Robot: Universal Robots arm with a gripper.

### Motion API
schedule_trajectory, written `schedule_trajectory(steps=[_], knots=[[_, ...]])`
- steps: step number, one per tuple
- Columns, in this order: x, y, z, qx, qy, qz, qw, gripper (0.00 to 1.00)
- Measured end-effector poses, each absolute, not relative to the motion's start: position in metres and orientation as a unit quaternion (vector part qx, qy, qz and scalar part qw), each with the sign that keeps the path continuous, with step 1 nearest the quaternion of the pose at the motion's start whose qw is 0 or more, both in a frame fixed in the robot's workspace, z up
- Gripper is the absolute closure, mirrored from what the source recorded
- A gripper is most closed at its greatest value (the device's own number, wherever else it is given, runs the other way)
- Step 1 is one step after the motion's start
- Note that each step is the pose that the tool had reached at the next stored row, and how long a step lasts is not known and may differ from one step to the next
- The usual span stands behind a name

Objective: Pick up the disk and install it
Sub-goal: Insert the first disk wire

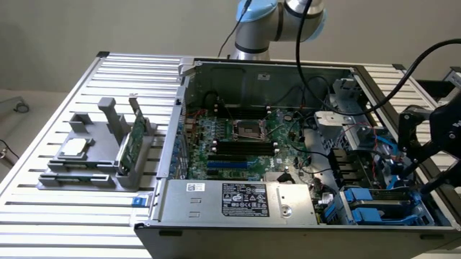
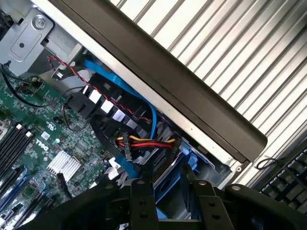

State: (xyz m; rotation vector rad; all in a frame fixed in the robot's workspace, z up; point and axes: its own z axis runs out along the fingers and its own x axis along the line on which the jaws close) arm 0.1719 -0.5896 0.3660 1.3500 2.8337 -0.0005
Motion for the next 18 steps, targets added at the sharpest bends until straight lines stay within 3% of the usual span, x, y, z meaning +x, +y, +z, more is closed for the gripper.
schedule_trajectory(steps=[18], knots=[[0.172,-0.591,0.343,0.463,0.887,0.003,0.001,0.64]])
